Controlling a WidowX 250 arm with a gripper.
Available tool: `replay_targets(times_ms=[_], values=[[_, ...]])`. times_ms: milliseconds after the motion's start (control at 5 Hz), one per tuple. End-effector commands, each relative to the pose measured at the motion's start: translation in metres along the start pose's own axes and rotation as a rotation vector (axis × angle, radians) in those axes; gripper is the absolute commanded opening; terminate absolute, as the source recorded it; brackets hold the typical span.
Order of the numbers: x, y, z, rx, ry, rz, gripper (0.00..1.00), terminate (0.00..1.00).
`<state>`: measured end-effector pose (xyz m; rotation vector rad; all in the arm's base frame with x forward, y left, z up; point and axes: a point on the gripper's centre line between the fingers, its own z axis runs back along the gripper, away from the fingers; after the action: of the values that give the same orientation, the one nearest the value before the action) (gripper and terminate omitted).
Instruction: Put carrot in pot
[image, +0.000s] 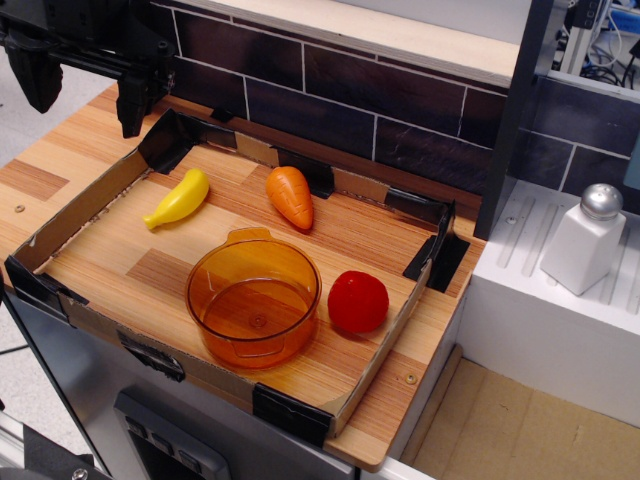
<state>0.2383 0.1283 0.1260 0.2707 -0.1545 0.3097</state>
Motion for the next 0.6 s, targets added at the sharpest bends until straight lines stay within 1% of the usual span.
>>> replay_targets(times_ms=[0,200,400], values=[[0.000,0.000,0.000,0.000,0.000,0.000,1.00,0.00],[0.011,-0.022,-0.001,-0.033,-0.007,0.134,1.00,0.00],[0.025,-0.048,-0.010,-0.059,-0.058,0.214,1.00,0.00]])
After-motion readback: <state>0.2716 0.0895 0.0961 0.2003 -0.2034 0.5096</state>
